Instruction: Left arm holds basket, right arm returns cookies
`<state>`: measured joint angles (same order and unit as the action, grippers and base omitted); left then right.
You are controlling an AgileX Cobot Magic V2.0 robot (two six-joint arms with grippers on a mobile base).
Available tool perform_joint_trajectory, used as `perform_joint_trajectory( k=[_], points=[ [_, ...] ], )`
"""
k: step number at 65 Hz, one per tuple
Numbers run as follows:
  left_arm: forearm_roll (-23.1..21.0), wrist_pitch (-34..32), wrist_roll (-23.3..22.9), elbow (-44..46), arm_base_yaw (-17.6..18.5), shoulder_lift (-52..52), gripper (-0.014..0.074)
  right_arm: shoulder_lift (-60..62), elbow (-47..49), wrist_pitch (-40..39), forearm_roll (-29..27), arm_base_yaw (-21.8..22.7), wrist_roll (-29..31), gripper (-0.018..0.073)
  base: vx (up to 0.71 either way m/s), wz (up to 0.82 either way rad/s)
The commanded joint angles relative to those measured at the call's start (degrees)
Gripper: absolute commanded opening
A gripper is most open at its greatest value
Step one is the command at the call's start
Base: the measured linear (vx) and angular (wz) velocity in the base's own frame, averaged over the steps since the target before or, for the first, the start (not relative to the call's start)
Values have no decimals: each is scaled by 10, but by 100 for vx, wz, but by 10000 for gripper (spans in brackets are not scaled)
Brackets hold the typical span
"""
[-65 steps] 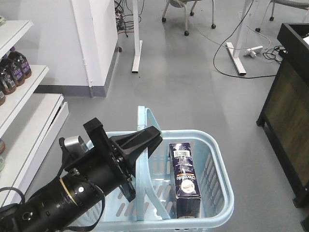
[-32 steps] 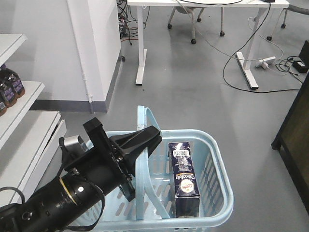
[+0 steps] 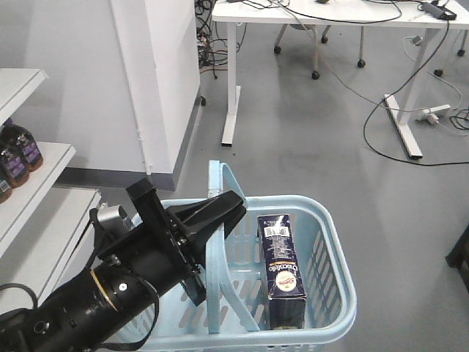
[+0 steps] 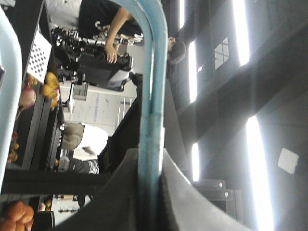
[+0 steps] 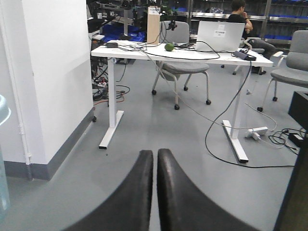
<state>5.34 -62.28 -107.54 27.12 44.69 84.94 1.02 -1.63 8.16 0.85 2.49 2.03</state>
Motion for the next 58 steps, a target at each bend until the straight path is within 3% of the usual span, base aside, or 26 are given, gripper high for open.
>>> perform_joint_trajectory(
  k=[1,58],
  points=[
    [-9,-146,-1,15,3,-23,-3,3,-10,-43,3,2,3,-6,25,26],
    [-7,-147,-1,15,3,-23,-3,3,-10,-43,3,2,3,-6,12,46]
  ],
)
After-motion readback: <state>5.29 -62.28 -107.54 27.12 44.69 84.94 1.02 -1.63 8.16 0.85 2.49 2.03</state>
